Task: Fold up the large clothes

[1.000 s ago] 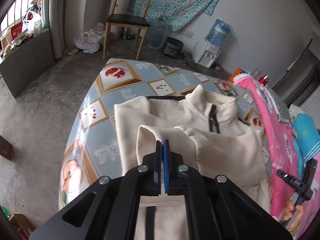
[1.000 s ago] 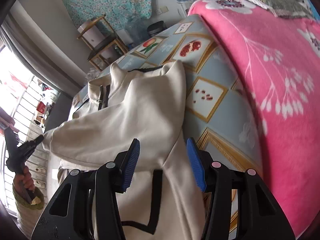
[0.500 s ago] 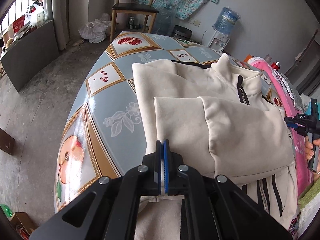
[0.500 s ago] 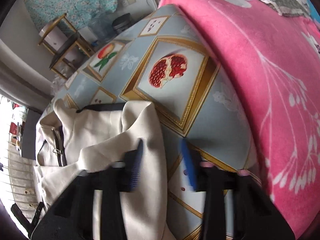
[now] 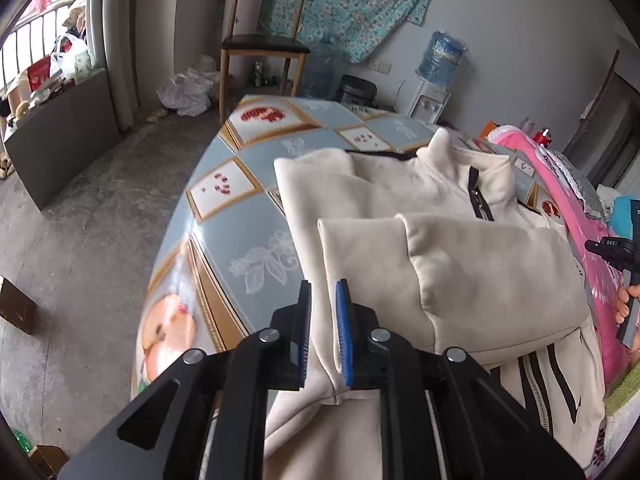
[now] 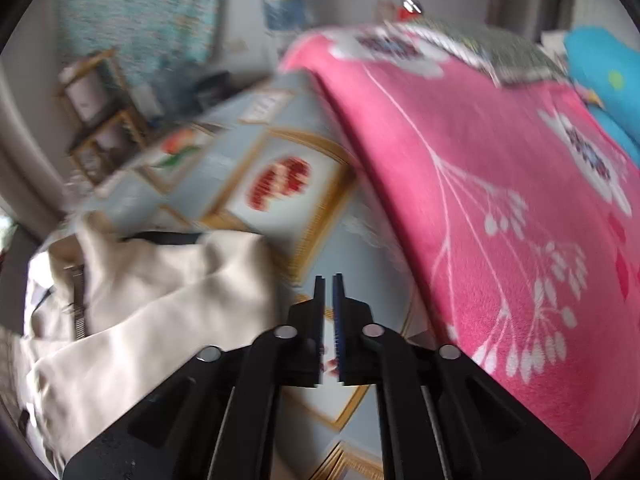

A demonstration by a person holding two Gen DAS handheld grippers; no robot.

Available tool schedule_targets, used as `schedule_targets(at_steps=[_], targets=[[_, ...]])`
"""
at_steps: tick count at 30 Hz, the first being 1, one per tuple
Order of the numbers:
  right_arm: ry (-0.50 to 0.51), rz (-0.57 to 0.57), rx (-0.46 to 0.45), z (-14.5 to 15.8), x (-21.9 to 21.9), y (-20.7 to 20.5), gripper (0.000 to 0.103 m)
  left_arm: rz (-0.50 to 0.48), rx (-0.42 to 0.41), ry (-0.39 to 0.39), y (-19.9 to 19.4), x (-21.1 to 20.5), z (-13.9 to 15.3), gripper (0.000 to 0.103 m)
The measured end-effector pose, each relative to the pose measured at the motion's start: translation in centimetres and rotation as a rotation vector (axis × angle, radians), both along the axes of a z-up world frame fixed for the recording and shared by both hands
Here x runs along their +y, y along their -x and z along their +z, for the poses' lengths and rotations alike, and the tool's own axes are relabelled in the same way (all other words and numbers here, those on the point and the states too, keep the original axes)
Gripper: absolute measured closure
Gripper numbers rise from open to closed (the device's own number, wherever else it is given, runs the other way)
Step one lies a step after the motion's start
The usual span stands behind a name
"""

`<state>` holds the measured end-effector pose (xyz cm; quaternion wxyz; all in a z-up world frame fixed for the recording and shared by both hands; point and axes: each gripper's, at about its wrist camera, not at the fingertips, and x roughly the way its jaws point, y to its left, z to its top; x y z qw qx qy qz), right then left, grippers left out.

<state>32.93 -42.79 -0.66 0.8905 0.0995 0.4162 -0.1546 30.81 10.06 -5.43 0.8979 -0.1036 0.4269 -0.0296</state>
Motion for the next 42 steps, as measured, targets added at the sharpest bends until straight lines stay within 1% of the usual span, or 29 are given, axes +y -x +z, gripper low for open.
schedule_targets(at_steps=[1, 2, 4, 5, 6, 7, 8, 9, 10, 11, 12, 13, 14, 15, 16, 17, 18, 19, 22, 24, 25, 27, 28, 30, 32, 35, 36, 39, 42], targets=[[0.020, 0.048, -0.022, 0.9, 1.2, 0.6, 0.065, -0.008, -0.030, -0.006, 0.3, -0.1, 0.9, 0.089], [0.046, 0.117, -0.045, 1.7, 3.1, 1.4, 0.052, -0.020, -0.041, -0.011, 0.3, -0.3, 1.4, 0.088], [0.090, 0.247, -0.028, 1.7, 6.8, 2.2, 0.047, -0.066, -0.042, -0.023, 0.0, -1.5, 1.8, 0.082], [0.106, 0.304, -0.001, 1.0, 8.6, 2.4, 0.044, -0.108, -0.019, -0.041, -0.5, -2.8, 1.5, 0.077], [0.112, 0.353, 0.027, 0.0, 10.0, 2.4, 0.043, -0.143, 0.018, -0.063, -1.0, -3.9, 0.8, 0.071], [0.111, 0.395, 0.059, -1.2, 11.3, 2.5, 0.043, -0.162, 0.045, -0.075, -1.4, -4.6, 0.0, 0.070], [0.109, 0.420, 0.090, -2.4, 12.2, 2.5, 0.043, -0.174, 0.098, -0.105, -2.0, -5.5, -1.5, 0.069], [0.106, 0.434, 0.130, -3.8, 13.0, 2.6, 0.043, -0.173, 0.126, -0.121, -2.2, -5.9, -2.5, 0.069], [0.106, 0.434, 0.172, -5.1, 13.5, 2.6, 0.043, -0.175, 0.134, -0.129, -2.1, -5.9, -3.2, 0.068], [0.116, 0.424, 0.208, -6.1, 13.8, 2.7, 0.042, -0.178, 0.095, -0.153, -1.8, -6.2, -3.2, 0.068], [0.137, 0.415, 0.205, -6.5, 14.1, 3.2, 0.039, -0.188, 0.093, -0.171, -1.6, -6.3, -3.2, 0.068], [0.161, 0.407, 0.197, -6.5, 14.2, 3.6, 0.038, -0.194, 0.091, -0.182, -1.5, -6.4, -3.1, 0.068], [0.171, 0.396, 0.210, -6.3, 14.2, 3.9, 0.038, -0.195, 0.091, -0.186, -1.3, -6.3, -2.8, 0.068], [0.167, 0.377, 0.208, -5.8, 14.1, 4.4, 0.038, -0.191, 0.094, -0.185, -1.0, -6.2, -2.4, 0.067], [0.140, 0.365, 0.194, -4.9, 13.9, 5.3, 0.038, -0.186, 0.092, -0.183, -0.7, -5.9, -2.0, 0.066], [0.098, 0.370, 0.173, -4.0, 13.6, 6.3, 0.036, -0.180, 0.084, -0.178, -0.1, -5.7, -1.1, 0.062], [0.061, 0.370, 0.153, -2.9, 13.3, 7.5, 0.032, -0.177, 0.073, -0.176, 0.8, -5.4, -0.4, 0.057], [0.035, 0.360, 0.134, -1.9, 13.0, 9.0, 0.030, -0.175, 0.068, -0.177, 1.2, -5.2, 0.3, 0.056], [-0.021, 0.345, 0.106, -0.1, 12.8, 12.9, 0.026, -0.173, 0.052, -0.199, 4.8, -4.4, 2.0, 0.044], [-0.090, 0.379, 0.116, -0.3, 13.5, 16.0, 0.024, -0.175, 0.051, -0.212, 7.5, -4.1, 2.5, 0.035], [-0.116, 0.395, 0.128, -0.6, 14.1, 17.0, 0.024, -0.176, 0.055, -0.212, 9.3, -4.0, 2.5, 0.033], [-0.139, 0.416, 0.153, -1.8, 15.8, 19.4, 0.023, -0.187, 0.070, -0.213, 11.2, -4.2, 2.1, 0.028], [-0.136, 0.417, 0.164, -2.3, 16.4, 20.6, 0.023, -0.193, 0.078, -0.219, 12.1, -4.6, 1.8, 0.028], [-0.111, 0.398, 0.176, -3.5, 17.8, 22.5, 0.018, -0.210, 0.096, -0.228, 14.0, -5.2, 0.9, 0.024], [-0.095, 0.370, 0.200, -5.0, 18.5, 23.7, 0.018, -0.213, 0.125, -0.228, 15.6, -5.8, -0.4, 0.024], [-0.083, 0.338, 0.221, -6.7, 18.7, 24.5, 0.010, -0.196, 0.159, -0.210, 16.9, -6.4, -2.0, 0.024], [-0.079, 0.347, 0.224, -7.1, 18.9, 24.6, 0.007, -0.187, 0.160, -0.221, 17.3, -6.6, -2.4, 0.024], [-0.032, 0.366, 0.212, -7.6, 19.5, 24.8, 0.007, -0.167, 0.154, -0.236, 18.0, -7.0, -2.9, 0.024], [0.002, 0.383, 0.211, -7.9, 19.8, 24.8, 0.007, -0.147, 0.138, -0.231, 18.6, -6.6, -2.5, 0.024]])
